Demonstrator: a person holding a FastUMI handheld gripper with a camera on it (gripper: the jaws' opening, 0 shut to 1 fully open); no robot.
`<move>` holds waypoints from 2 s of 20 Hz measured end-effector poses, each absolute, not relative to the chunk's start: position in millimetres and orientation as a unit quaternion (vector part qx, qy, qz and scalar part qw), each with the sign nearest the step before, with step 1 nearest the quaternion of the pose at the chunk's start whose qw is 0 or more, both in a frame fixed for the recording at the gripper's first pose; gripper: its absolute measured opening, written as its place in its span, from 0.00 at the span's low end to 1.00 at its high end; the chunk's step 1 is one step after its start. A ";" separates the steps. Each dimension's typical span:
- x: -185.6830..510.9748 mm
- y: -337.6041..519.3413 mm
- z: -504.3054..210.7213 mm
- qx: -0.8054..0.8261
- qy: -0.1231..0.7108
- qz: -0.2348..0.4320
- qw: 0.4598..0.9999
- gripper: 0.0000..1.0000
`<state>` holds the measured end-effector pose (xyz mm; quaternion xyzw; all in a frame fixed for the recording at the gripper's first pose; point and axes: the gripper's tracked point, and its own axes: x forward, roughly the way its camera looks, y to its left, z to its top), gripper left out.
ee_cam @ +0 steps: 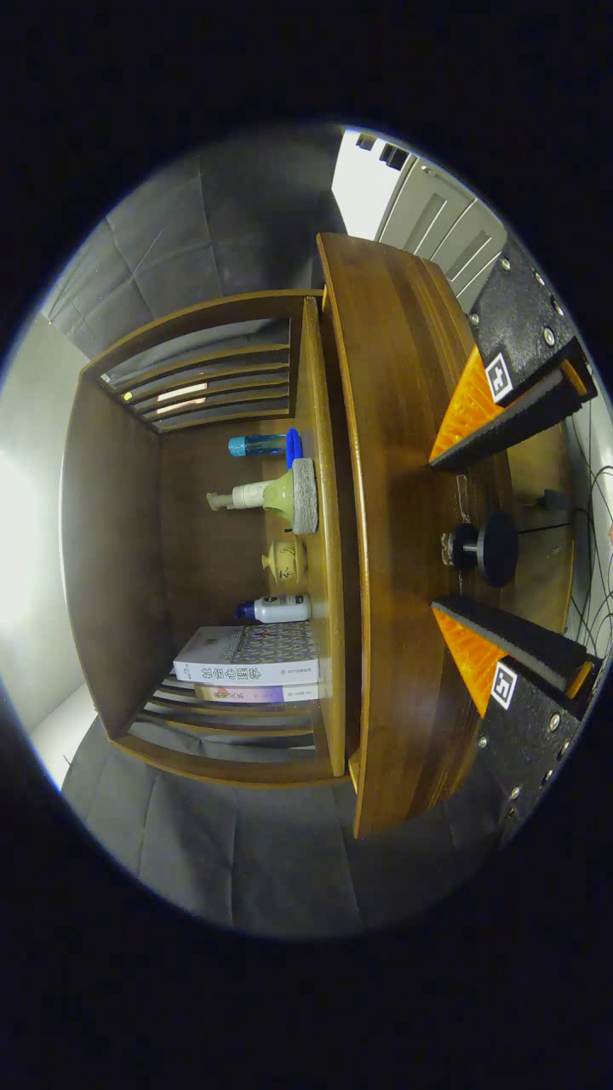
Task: Pull open the drawer, take out the items inside it, and place them on the countertop above the cabinet.
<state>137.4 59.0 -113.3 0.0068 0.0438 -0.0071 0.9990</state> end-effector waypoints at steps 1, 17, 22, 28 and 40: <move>142.9 59.2 -113.3 0.007 0.046 -0.007 0.999 0.95; 193.5 60.3 -113.2 -0.004 0.046 -0.014 0.999 0.95; 204.8 60.7 -113.2 -0.006 0.052 -0.019 0.998 0.95; 207.1 62.2 -111.3 -0.035 0.038 -0.025 0.998 0.95; 153.6 49.2 -53.1 -0.060 0.002 0.004 0.998 0.95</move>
